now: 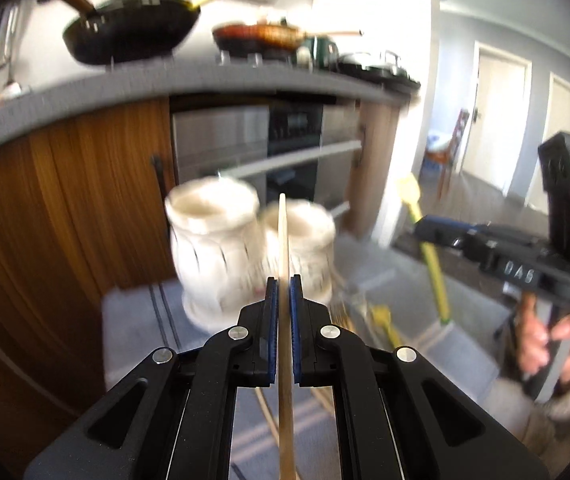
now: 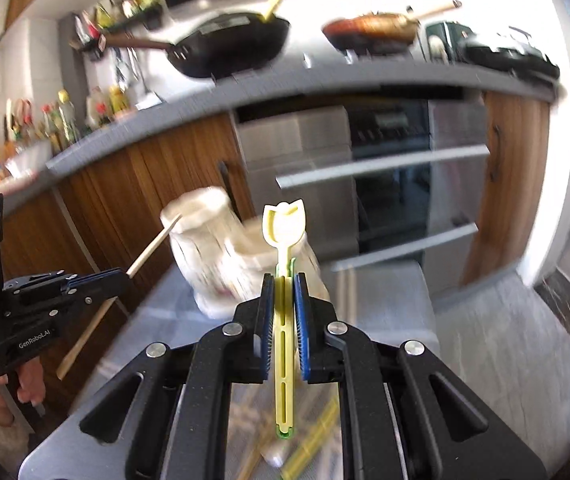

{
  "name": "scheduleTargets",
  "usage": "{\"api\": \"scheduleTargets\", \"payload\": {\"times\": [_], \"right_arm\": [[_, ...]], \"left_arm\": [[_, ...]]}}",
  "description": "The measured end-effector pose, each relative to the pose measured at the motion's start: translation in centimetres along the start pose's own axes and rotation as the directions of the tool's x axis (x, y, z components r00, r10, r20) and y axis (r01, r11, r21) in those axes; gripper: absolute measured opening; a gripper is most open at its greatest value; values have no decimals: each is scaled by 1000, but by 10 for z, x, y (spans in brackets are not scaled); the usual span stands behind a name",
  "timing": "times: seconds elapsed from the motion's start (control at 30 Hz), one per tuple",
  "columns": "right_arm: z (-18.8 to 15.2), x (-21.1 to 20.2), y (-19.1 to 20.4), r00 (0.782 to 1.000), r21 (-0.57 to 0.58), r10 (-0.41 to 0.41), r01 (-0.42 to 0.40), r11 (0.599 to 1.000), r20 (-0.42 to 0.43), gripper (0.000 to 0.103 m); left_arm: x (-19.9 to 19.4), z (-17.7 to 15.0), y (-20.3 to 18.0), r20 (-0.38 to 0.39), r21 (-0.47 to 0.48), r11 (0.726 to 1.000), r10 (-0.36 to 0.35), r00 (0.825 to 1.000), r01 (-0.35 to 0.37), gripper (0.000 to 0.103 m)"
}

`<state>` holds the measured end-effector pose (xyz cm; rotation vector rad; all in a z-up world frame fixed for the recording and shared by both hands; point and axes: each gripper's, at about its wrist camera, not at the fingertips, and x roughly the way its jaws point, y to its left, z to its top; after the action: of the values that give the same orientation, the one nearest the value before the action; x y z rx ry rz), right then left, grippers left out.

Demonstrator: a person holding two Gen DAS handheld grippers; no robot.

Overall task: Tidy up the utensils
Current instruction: 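Lower chopstick into tall cup while right tool drops yellow utensil into short cup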

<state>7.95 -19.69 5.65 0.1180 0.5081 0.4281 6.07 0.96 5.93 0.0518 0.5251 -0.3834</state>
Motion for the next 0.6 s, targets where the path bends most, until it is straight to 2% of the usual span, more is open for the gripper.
{"api": "scheduleTargets", "payload": {"times": [0.2,0.37,0.6], "right_arm": [[45,32,6,995,23,52,-54,998,80,10],[65,63,-9,994,124,70,-80,989,88,10],[69,101,-17,994,167,38,-55,984,102,10]], "left_arm": [[6,57,23,169,-40,999,-5,986,12,7],[30,95,45,233,-111,992,-34,972,61,7],[63,118,54,299,-125,992,11,954,28,7]]}}
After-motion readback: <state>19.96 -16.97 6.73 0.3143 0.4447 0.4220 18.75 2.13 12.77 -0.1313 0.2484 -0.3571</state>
